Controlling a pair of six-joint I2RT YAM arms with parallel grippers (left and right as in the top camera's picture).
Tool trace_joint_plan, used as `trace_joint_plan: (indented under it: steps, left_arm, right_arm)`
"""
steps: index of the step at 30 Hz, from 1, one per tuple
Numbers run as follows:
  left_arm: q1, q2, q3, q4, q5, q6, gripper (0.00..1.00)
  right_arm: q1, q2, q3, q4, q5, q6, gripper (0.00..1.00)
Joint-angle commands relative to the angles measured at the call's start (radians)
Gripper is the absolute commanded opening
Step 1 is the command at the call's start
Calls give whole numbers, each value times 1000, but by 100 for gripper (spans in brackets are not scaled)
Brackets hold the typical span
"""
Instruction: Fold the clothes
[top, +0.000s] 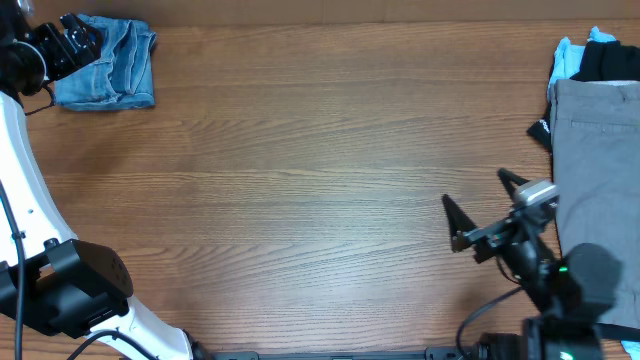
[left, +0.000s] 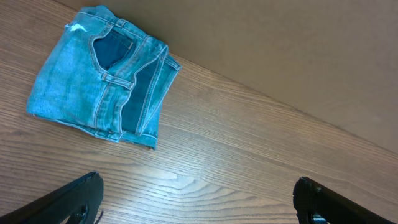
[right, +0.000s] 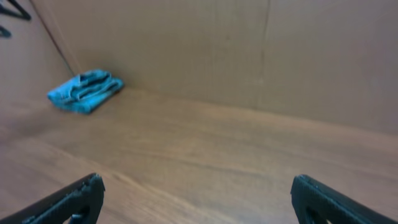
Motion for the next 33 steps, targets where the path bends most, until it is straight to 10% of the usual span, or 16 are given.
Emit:
trace_joint_plan:
  steps: [1, 11, 33]
  left_arm:
    - [-8, 3, 5, 1, 16, -14, 100]
    - [-8, 3, 5, 1, 16, -14, 100]
    - [-8, 3, 5, 1, 16, -14, 100]
  right_arm:
    - [38, -48, -163, 134, 44, 9, 100]
    - [83, -201, -355, 302, 247, 283, 100]
    - [151, -421, -448, 318, 400, 282, 100]
